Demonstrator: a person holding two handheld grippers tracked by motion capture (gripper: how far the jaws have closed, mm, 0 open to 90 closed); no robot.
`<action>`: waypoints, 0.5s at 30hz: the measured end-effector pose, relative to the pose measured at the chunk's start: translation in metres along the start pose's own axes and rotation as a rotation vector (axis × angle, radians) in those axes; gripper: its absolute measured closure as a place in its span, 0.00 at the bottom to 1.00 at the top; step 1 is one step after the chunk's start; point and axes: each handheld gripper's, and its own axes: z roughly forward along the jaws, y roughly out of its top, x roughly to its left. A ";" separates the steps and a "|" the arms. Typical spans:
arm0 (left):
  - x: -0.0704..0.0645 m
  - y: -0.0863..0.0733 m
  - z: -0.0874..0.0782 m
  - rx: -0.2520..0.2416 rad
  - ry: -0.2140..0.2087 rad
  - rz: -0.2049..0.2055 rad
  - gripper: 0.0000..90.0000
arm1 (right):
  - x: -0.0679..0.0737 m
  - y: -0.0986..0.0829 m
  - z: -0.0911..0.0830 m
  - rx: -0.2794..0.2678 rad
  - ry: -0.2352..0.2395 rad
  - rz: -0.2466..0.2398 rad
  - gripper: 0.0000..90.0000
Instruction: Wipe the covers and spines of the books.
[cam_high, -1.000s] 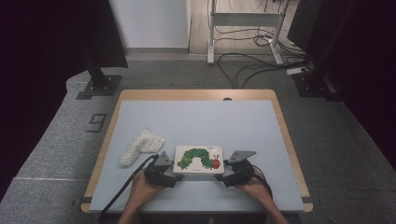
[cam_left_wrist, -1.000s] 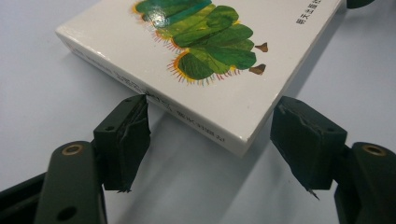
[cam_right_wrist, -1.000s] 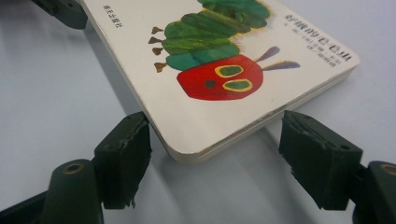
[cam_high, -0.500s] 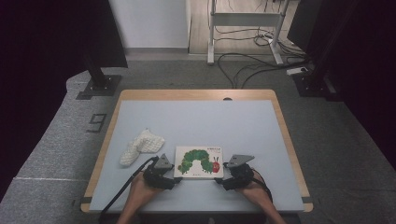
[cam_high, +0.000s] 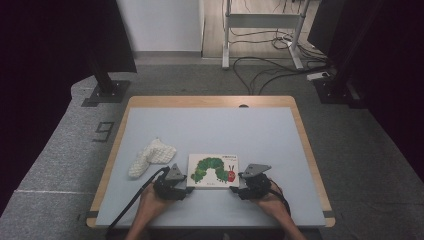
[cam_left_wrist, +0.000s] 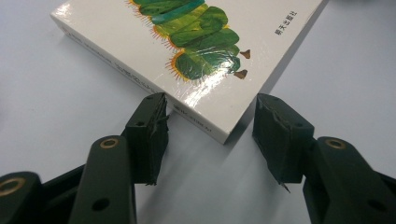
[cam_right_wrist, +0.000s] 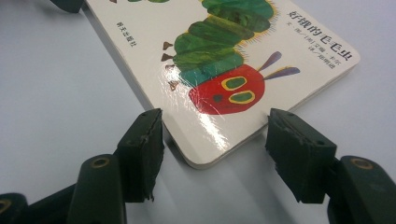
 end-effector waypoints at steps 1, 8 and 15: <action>0.002 0.001 0.001 0.001 0.000 -0.001 0.50 | -0.001 0.001 0.001 0.001 -0.001 0.001 0.41; 0.013 0.010 0.008 0.010 0.009 -0.007 0.50 | -0.012 0.006 0.006 -0.005 -0.028 0.001 0.45; 0.024 0.019 0.013 0.018 0.034 -0.009 0.52 | -0.022 0.010 0.012 -0.012 -0.039 0.014 0.46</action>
